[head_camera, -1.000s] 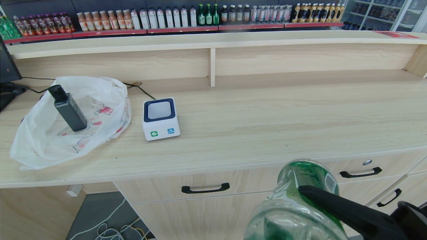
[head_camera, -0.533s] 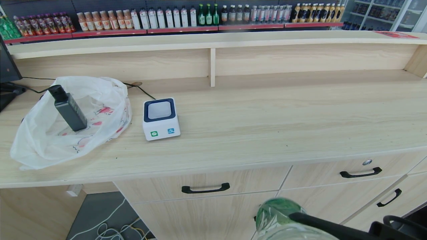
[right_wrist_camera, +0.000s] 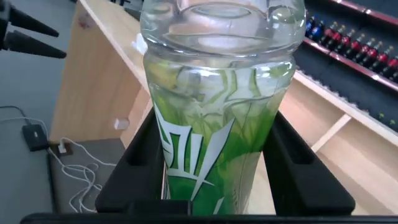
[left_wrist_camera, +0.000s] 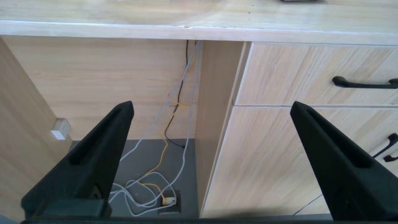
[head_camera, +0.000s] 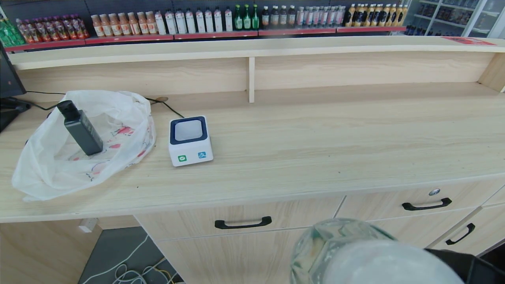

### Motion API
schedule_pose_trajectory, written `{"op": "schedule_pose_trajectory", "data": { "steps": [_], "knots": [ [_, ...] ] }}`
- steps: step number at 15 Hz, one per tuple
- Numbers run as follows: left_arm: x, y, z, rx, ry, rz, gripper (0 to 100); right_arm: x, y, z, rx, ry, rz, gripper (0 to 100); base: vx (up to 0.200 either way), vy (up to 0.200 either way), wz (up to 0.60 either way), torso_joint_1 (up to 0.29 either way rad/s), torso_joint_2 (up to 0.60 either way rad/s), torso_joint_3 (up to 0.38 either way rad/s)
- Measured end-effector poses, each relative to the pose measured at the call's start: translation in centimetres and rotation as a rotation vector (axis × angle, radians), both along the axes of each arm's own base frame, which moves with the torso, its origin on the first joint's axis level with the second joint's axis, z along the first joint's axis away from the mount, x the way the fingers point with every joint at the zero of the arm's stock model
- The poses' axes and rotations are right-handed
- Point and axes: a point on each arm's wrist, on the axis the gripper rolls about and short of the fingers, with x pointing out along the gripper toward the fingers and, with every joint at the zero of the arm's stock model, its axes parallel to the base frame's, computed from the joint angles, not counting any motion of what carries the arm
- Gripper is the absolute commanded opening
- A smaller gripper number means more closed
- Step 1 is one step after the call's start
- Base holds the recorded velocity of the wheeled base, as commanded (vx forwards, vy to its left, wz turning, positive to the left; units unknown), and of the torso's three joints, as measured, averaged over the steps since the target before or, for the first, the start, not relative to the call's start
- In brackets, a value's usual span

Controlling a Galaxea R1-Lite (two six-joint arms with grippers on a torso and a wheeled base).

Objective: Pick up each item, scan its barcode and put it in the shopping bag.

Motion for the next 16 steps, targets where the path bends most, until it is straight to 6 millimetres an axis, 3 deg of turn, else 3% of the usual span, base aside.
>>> {"op": "schedule_pose_trajectory", "data": {
  "steps": [4,8,13,16],
  "knots": [
    [0.0,0.0,0.0,0.0,0.0,0.0,100,1.8,1.2,0.8,0.18,0.229,-0.11,0,0.0,0.0,0.0,0.0,0.0,0.0],
    [0.0,0.0,0.0,0.0,0.0,0.0,100,5.5,0.0,0.8,0.322,0.364,-0.223,0,0.0,0.0,0.0,0.0,0.0,0.0],
    [0.0,0.0,0.0,0.0,0.0,0.0,100,10.4,-2.1,1.7,0.408,0.368,-0.26,0,0.0,0.0,0.0,0.0,0.0,0.0],
    [0.0,0.0,0.0,0.001,0.0,0.0,100,14.0,-3.6,3.6,0.512,0.303,-0.346,0,0.0,0.0,0.0,0.0,0.0,0.0]
  ]
}}
